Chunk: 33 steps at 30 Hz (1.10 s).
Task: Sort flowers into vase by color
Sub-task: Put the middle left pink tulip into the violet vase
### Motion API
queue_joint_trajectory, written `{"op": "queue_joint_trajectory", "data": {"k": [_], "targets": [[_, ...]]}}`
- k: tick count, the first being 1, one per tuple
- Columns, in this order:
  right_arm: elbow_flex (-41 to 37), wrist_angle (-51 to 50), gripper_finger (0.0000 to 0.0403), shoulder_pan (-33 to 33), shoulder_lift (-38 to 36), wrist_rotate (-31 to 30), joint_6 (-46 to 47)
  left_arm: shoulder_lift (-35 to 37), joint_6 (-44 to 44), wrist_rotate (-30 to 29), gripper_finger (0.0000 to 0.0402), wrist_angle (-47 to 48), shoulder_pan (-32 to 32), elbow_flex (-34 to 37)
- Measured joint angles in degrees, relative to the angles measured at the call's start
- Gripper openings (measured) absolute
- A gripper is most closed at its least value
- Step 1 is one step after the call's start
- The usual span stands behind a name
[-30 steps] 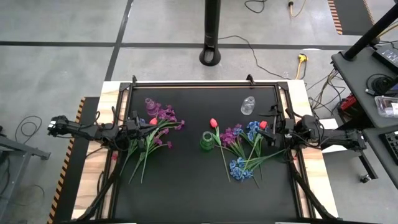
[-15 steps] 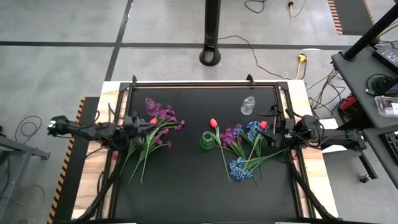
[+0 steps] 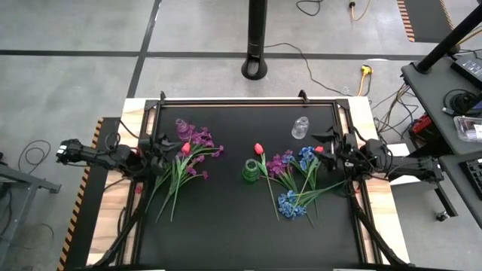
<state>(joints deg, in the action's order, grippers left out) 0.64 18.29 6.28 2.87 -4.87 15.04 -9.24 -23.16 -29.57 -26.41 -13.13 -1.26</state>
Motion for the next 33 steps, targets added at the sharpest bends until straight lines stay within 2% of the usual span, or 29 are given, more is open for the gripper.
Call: {"op": "queue_joint_trajectory", "data": {"k": [5, 10, 13, 16, 18, 21, 23, 26, 30, 33], "targets": [[0.0, -0.1, 0.0325, 0.0, 0.0, -6.1, 2.9, -5.2, -4.7, -5.5, 0.0, -0.1, 0.0, 0.0], [0.0, 0.2, 0.0325, 0.0, 0.0, -8.3, 5.0, -10.4, -15.4, -5.5, 0.0, 0.1, 0.0, -0.2], [0.0, 0.0, 0.0325, 0.0, 0.1, -11.2, 8.4, -12.7, -17.0, -2.8, 0.0, 4.3, -0.1, -3.6], [0.0, 0.0, 0.0325, 0.0, 1.1, -11.9, 8.9, -15.3, -21.0, -1.1, 0.0, 16.4, -0.1, -10.0], [0.0, 0.1, 0.0325, 0.0, 1.9, -11.9, 9.1, -17.5, -26.0, -1.2, 0.0, 30.5, -0.1, -15.5], [0.0, 0.0, 0.0325, 0.0, 3.0, -11.8, 9.1, -22.3, -39.3, -1.0, 0.0, 51.6, -0.4, -22.9], [0.0, -0.5, 0.0325, 0.0, 3.8, -11.8, 9.1, -26.4, -48.2, 0.5, 0.0, 61.1, -1.3, -26.4], [0.0, -1.3, 0.0325, 0.0, 5.2, -11.7, 9.7, -32.9, -54.2, 6.2, 0.0, 65.7, -2.8, -30.2], [0.0, -1.5, 0.0325, 0.0, 7.2, -11.7, 10.9, -41.7, -56.4, 11.8, 0.0, 66.3, -4.6, -35.7], [0.0, -1.5, 0.0325, 0.0, 8.2, -11.7, 10.9, -48.0, -57.1, 14.7, 0.0, 72.4, -5.4, -40.8]]}}
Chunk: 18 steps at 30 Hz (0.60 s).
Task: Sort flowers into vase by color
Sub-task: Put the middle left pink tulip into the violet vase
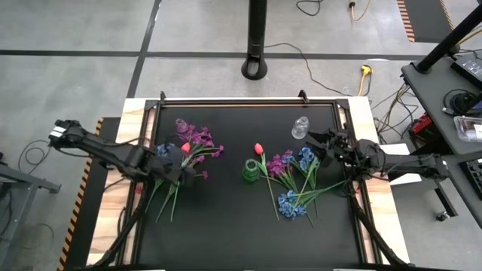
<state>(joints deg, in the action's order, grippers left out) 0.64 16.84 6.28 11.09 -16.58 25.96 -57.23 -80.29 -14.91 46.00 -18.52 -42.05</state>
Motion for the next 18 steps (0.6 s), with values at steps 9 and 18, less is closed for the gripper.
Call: {"op": "queue_joint_trajectory", "data": {"k": [9, 18], "targets": [[0.0, -0.3, 0.0325, 0.0, 1.1, 1.4, 1.2, -16.5, -1.5, 2.5, 0.0, 18.2, -1.3, -12.6], [0.0, -0.3, 0.0325, 0.0, 1.1, 3.3, 1.9, -24.4, -1.6, 3.9, 0.0001, 24.6, -1.3, -14.7]]}}
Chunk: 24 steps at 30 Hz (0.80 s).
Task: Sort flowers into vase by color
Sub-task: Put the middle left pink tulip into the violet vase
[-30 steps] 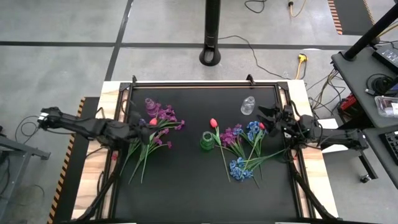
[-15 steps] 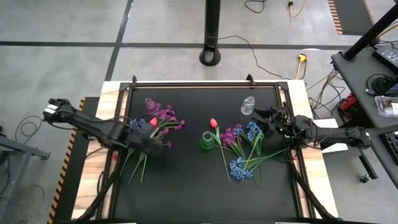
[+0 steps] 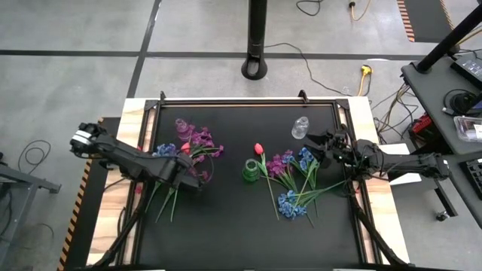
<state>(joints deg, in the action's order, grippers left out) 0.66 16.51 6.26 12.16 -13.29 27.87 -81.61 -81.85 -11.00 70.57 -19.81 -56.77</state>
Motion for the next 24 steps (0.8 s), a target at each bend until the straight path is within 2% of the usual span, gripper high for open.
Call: {"op": "queue_joint_trajectory", "data": {"k": [5, 15, 24], "targets": [[0.0, 0.0, 0.0325, 0.0, 0.0, 0.4, 0.2, -1.4, -0.1, -0.2, 0.0032, 0.4, 0.0, 0.5], [0.0, 0.0, 0.0325, 0.0, 0.0, 0.4, 0.2, -1.6, -3.5, -1.1, 0.0155, 0.3, 0.0, 5.6], [0.0, 0.0, 0.0325, 0.0, 0.0, 0.4, 0.7, -1.6, -5.8, -1.0, 0.0156, -8.3, 0.0, 12.3]]}}
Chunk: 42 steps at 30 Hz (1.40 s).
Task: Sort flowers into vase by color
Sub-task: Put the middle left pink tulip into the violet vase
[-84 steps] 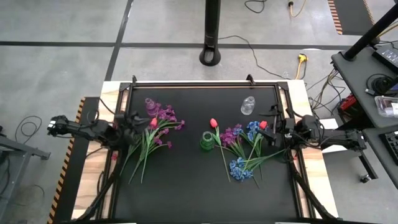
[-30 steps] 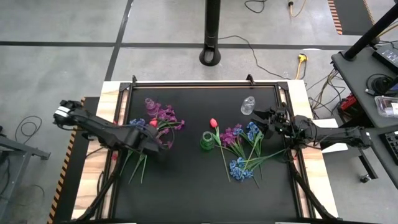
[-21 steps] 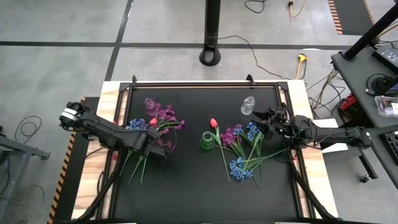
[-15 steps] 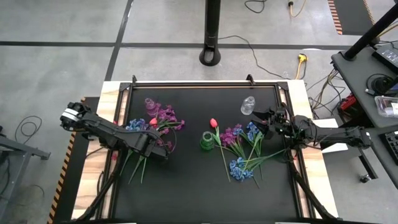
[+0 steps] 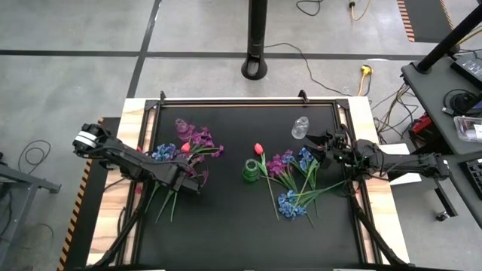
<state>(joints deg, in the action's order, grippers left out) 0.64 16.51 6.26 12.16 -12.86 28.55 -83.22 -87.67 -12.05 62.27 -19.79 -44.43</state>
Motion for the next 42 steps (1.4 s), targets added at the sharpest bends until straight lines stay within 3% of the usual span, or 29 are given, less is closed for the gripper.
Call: {"op": "queue_joint_trajectory", "data": {"k": [13, 27, 35, 42], "targets": [[0.0, 0.0, 0.0325, 0.0, 0.0, -0.2, 0.1, 0.0, -2.2, -2.8, 0.0115, -4.2, 0.0, 2.7], [0.0, 0.0, 0.0325, 0.0, 0.0, -0.2, 0.0, 0.0, -4.0, -3.4, 0.0007, -4.8, 0.0, 3.2], [0.0, 0.0, 0.0325, 0.0, 0.0, -0.2, 0.7, 0.0, -3.4, -3.4, 0.0002, -2.7, 0.0, 1.2], [0.0, 0.0, 0.0325, 0.0, 0.0, -0.2, 0.7, 0.2, -2.6, -2.2, 0.0003, 8.7, 0.0, -3.9]]}}
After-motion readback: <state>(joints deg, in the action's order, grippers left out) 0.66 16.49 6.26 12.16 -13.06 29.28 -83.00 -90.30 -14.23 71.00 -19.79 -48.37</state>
